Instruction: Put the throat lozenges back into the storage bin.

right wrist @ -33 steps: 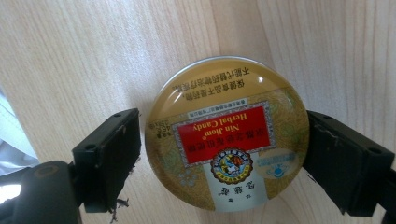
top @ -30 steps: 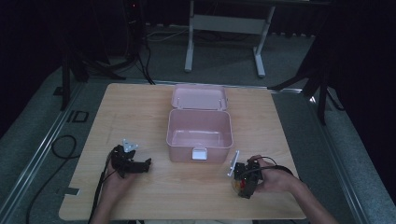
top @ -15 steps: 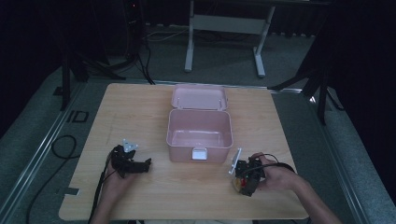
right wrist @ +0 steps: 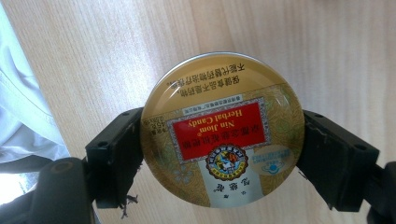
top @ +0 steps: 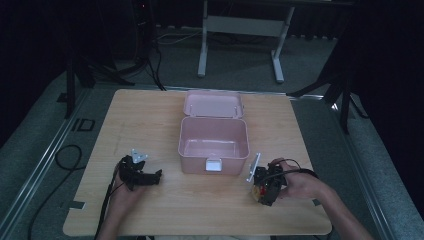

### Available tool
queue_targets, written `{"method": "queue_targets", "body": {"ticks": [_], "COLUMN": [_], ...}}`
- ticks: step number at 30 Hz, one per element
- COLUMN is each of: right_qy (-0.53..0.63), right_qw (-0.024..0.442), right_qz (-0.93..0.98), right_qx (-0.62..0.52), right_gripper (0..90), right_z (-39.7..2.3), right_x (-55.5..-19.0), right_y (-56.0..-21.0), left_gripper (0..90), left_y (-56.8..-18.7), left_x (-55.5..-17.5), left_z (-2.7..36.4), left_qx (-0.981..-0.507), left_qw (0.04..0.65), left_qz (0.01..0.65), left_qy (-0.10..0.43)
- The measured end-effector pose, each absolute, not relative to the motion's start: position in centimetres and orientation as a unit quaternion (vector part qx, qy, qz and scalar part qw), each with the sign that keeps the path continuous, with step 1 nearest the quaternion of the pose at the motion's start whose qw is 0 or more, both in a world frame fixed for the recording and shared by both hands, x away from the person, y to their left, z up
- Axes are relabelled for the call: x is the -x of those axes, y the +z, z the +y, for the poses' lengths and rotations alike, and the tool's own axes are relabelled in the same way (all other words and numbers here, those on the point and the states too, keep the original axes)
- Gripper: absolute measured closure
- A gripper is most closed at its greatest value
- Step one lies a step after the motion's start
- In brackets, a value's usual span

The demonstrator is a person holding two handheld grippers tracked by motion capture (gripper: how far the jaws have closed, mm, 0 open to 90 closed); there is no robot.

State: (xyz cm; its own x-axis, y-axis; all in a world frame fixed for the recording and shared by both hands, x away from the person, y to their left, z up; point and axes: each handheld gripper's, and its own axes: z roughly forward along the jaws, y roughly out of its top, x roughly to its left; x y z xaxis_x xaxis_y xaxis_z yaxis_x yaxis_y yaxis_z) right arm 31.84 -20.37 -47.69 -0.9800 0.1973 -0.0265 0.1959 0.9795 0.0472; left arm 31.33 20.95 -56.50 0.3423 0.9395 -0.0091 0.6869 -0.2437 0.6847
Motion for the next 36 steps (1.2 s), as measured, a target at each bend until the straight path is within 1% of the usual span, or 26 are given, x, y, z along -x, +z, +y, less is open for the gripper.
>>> {"method": "queue_targets", "body": {"ticks": [28, 36], "right_qy": [0.044, 0.049], "right_qw": [0.033, 0.040], "right_qz": [0.994, 0.993], "right_qx": [-0.093, -0.097], "right_gripper": [19.9, 19.9], "right_z": [-20.2, -20.6], "right_x": [-32.5, -32.7], "right_y": [-43.6, -41.7], "left_gripper": [0.8, 0.8], "left_y": [-56.5, -56.5], "left_x": [-31.3, -31.3], "left_z": [21.0, 21.0], "left_qx": [-0.761, -0.761], "left_qw": [0.304, 0.304], "left_qz": [0.534, 0.535], "left_qy": [0.208, 0.208]}}
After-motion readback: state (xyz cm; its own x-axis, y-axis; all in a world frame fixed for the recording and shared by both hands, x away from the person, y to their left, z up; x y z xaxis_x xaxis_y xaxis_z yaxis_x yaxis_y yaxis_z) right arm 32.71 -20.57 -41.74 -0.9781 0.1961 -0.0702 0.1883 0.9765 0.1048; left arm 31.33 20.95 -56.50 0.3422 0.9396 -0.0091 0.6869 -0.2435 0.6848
